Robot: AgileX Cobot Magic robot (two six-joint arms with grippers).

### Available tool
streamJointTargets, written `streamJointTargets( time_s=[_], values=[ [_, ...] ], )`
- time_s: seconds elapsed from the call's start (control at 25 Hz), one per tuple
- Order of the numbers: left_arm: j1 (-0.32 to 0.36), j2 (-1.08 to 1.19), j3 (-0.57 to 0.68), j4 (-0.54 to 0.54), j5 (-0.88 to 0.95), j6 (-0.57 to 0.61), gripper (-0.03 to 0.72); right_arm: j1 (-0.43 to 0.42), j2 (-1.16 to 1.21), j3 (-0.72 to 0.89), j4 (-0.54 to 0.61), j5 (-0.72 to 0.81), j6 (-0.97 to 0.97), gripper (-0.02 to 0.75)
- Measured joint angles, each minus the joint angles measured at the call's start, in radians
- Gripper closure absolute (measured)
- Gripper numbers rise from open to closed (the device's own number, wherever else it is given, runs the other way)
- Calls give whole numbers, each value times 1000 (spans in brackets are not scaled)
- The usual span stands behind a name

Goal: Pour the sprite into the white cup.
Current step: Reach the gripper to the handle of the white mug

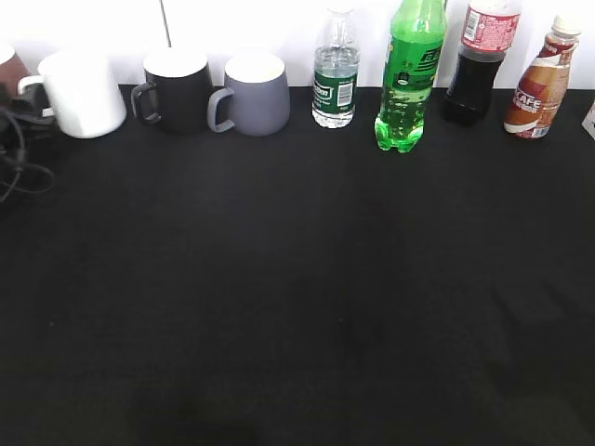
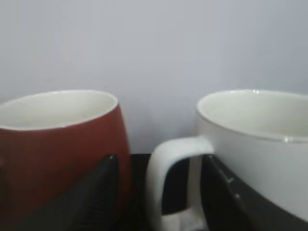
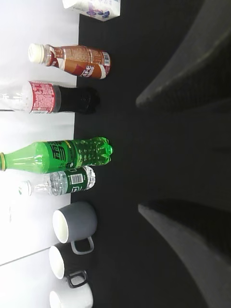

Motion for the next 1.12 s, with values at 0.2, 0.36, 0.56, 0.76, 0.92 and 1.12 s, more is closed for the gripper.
streamJointTargets(
  time_s=[0.2, 0.36, 0.56, 0.76, 0.92, 1.12],
  values=[
    [0, 69, -18, 43, -6, -2, 273, 0, 0, 0, 0, 4, 0, 300],
    [0, 70, -49, 43, -6, -2, 286, 0, 0, 2, 0, 11, 0, 300],
    [-1, 70, -58, 21, -6, -2, 293, 0, 0, 2, 0, 35, 0, 300],
    [-2, 70, -62, 0, -6, -2, 314, 0, 0, 2, 0, 37, 0, 320],
    [-25, 81, -139, 24, 27, -2, 317, 0, 0, 2, 0, 38, 0, 320],
    [-30, 81, -148, 18, 48, -2, 326, 0, 0, 2, 0, 39, 0, 320]
  ],
)
